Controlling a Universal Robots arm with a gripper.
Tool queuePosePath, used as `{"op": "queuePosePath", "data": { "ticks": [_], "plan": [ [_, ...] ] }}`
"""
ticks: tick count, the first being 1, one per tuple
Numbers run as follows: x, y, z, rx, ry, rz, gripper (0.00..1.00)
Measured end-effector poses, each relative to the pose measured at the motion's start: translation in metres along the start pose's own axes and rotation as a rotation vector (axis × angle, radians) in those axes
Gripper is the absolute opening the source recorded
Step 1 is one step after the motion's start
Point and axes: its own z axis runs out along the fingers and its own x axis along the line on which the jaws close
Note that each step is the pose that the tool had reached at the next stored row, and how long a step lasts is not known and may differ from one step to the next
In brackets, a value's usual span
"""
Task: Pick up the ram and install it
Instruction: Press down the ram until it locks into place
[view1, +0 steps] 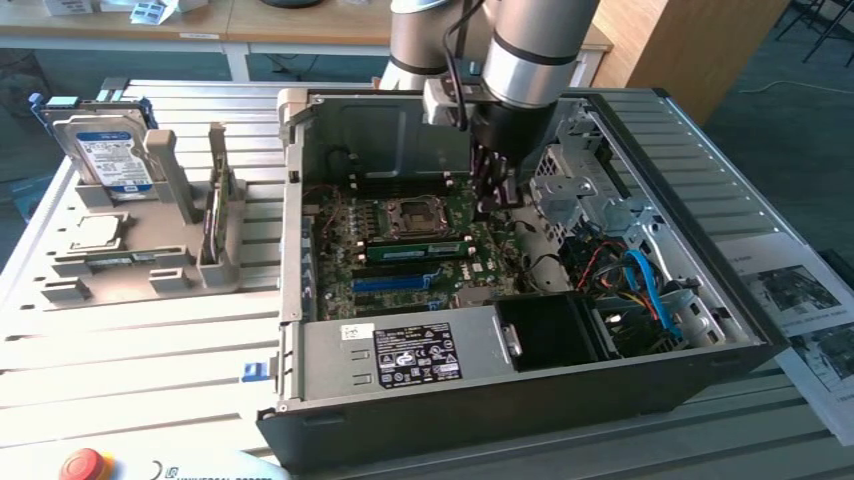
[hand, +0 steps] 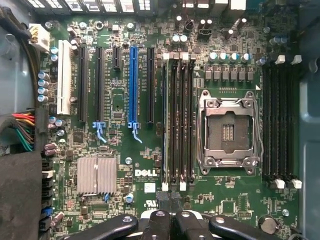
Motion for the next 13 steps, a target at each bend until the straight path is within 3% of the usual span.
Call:
{"op": "queuePosePath", "data": {
  "ticks": [13],
  "plan": [
    [0.000, -0.0002, 0.0155, 0.0001, 0.0001, 0.000, 0.11]
  ]
}}
